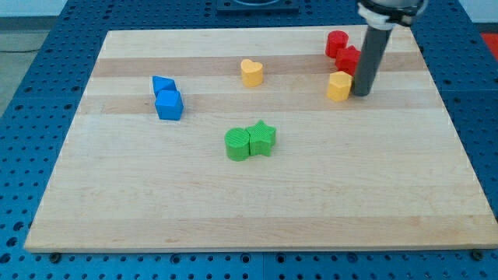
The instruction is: Drag hexagon close to the heart
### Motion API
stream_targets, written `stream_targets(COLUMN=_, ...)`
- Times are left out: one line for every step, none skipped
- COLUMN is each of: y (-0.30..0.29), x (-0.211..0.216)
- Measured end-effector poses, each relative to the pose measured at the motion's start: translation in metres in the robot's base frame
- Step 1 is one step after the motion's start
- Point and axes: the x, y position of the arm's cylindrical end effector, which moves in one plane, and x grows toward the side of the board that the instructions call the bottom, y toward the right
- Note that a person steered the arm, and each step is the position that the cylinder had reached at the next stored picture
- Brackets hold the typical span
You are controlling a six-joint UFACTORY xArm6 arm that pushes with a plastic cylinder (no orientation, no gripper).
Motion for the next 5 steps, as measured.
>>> stream_targets(y=-0.03, x=0.0)
stream_targets(y=-0.071, x=0.0)
stream_targets(y=-0.108, x=-0.003)
stream_targets(y=-0.117, x=-0.013)
stream_targets(y=-0.116, x=-0.017)
